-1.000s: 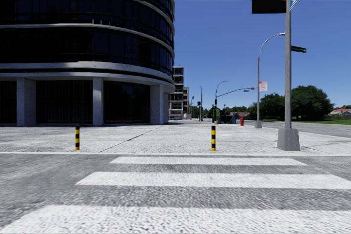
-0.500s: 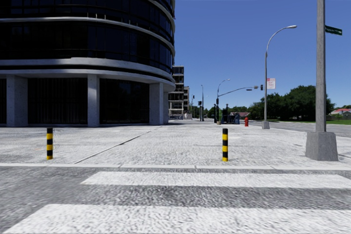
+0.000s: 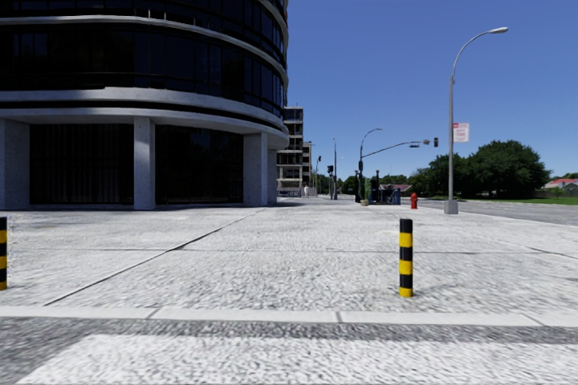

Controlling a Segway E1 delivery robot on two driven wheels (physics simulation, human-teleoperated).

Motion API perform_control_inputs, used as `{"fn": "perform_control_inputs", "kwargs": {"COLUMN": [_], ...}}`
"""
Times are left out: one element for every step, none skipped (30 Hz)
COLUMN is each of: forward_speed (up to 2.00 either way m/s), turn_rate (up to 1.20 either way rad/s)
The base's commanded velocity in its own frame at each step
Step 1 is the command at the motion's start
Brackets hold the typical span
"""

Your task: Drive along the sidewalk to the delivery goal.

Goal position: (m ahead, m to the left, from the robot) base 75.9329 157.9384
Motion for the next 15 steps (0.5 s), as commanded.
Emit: {"fn": "perform_control_inputs", "kwargs": {"forward_speed": [2.00, 2.00, 2.00, 2.00, 2.00, 2.00, 2.00, 2.00, 2.00, 2.00, 2.00, 2.00, 2.00, 2.00, 2.00], "turn_rate": [0.00, 0.08, 0.08, 0.12, 0.12, 0.13, 0.13, 0.13, 0.11, 0.06, 0.06, 0.05, 0.05, 0.05, 0.05]}}
